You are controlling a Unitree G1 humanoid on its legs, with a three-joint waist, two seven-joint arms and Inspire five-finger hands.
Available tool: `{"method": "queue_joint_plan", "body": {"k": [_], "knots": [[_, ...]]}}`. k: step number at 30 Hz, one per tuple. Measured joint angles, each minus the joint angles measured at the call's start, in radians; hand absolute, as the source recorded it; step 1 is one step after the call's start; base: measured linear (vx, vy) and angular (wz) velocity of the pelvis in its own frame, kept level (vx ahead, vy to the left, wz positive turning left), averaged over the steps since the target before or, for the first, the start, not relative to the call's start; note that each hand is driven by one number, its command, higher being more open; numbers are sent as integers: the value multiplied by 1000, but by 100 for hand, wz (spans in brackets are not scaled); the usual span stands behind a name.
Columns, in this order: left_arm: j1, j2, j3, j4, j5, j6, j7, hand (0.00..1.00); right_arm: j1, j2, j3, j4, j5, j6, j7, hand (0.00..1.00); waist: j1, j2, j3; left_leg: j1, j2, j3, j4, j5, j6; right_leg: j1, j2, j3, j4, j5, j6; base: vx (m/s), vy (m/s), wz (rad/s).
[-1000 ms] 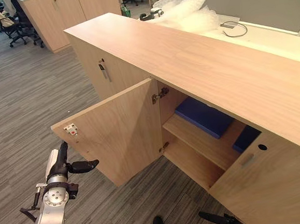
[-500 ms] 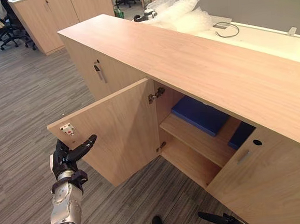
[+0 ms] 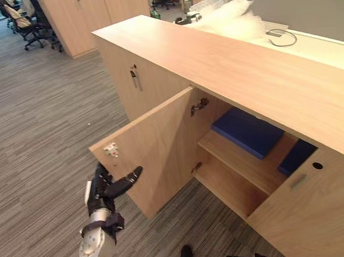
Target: Walk over to the cabinet, pick up the folder, carry it to the office cabinet, place the folder inside the office cabinet, then close the office cabinet door
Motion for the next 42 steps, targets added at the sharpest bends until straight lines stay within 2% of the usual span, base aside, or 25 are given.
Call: {"method": "queue_joint_plan", "body": {"k": [1,2,3,6,7,8,9,10,11,13,16,18,21,25,30,34,37,39,42], "knots": [[15,10,-28,-26,-28,0,-25,100,-8,5,14,18,0,-5,1,100,0,-21,-2,-71,-6,-27,189,-6,139,-27,-38,1,18,9,4,-15,65,13],[50,18,-50,-55,-57,2,-51,100,-18,-28,42,30,-2,-1,2,100,5,17,-10,-41,21,-101,176,-70,102,-29,-21,19,28,18,13,-2,73,-1],[62,22,-52,-56,-67,5,-75,100,-18,-31,53,33,-1,0,0,100,3,19,-12,-23,14,-87,148,-55,103,-30,-30,41,27,31,25,-2,70,-21],[112,69,-84,-83,-80,21,-174,100,-15,-32,103,30,-2,-18,4,100,-16,21,-28,9,3,-52,70,-30,114,-32,-22,81,3,37,27,-106,100,6],[124,80,-92,-102,-90,34,-206,100,-17,-31,106,34,-2,-18,5,100,-24,18,-30,7,2,-43,57,-24,107,-37,-21,81,2,38,25,-98,45,38],[151,94,-102,-129,-95,45,-255,100,-20,-24,107,42,-3,-20,6,100,-37,0,-44,5,-13,-42,26,-36,68,-53,-28,87,-9,55,1,-106,66,45],[172,108,-107,-153,-95,56,-302,100,-24,-2,109,55,-9,-24,11,100,-49,-53,-55,-56,-31,-57,180,-51,131,-92,-79,100,5,72,7,-50,6,21],[187,104,-120,-166,-95,59,-320,100,-25,-11,112,57,-22,-28,12,100,-39,-28,-58,-64,-6,-95,234,-90,136,-99,-58,105,9,73,9,21,-9,-22],[216,95,-133,-179,-96,65,-359,100,-30,-22,123,57,-34,-23,16,100,-35,-24,-59,-28,8,-79,173,-94,109,-86,-39,115,-21,90,0,47,-41,-56],[252,95,-136,-195,-96,74,-418,100,-22,-17,151,55,-40,-28,22,100,-41,-25,-66,-5,13,-45,119,-76,113,-81,-34,113,-45,98,1,-45,20,-58],[262,79,-157,-211,-96,76,-485,100,-33,-9,151,52,-40,-27,30,100,-61,-13,-75,26,24,-28,65,-65,102,-57,-10,98,-104,102,-1,-81,-14,-28],[260,49,-158,-222,-97,67,-516,100,-33,-6,152,48,-39,-27,31,100,-68,-6,-78,41,31,-30,36,-57,90,-47,14,95,-149,118,-20,-74,-94,-4],[258,4,-153,-222,-99,63,-513,100,-31,-7,156,47,-39,-27,31,100,-68,2,-82,43,42,-37,20,-43,69,-44,39,95,-187,146,-31,-14,-97,5],[252,-13,-154,-190,-99,56,-507,100,-35,-7,187,42,-39,-26,29,100,-65,7,-80,50,72,-37,16,-23,48,-34,77,98,-219,183,-39,25,-115,-5],[208,-37,-155,-111,-95,56,-500,100,-34,-3,186,25,-39,-26,25,100,-72,16,-71,68,113,-30,7,-20,47,-31,124,108,-219,161,-51,71,-83,-13],[156,-75,-142,-41,-90,55,-489,100,-35,6,181,5,-38,-24,22,100,-82,17,-42,99,135,-22,5,-31,30,-11,146,111,-219,156,-58,41,-43,-14],[102,-189,-40,103,-68,53,-445,100,-28,18,163,-26,-36,-25,20,100,-91,8,-32,107,137,-9,2,-35,28,-10,147,120,-220,155,-59,-7,14,-12],[46,-261,81,259,-44,39,-368,100,-16,31,144,-49,-1,-24,13,100,-91,-3,-20,125,139,4,1,-40,28,0,147,132,-220,155,-60,-31,25,-16],[12,-273,225,423,-18,32,-292,100,6,43,144,-93,3,-23,7,100,-93,-16,-11,155,148,48,2,-53,24,5,147,163,-220,152,-64,-43,18,-39]]}}
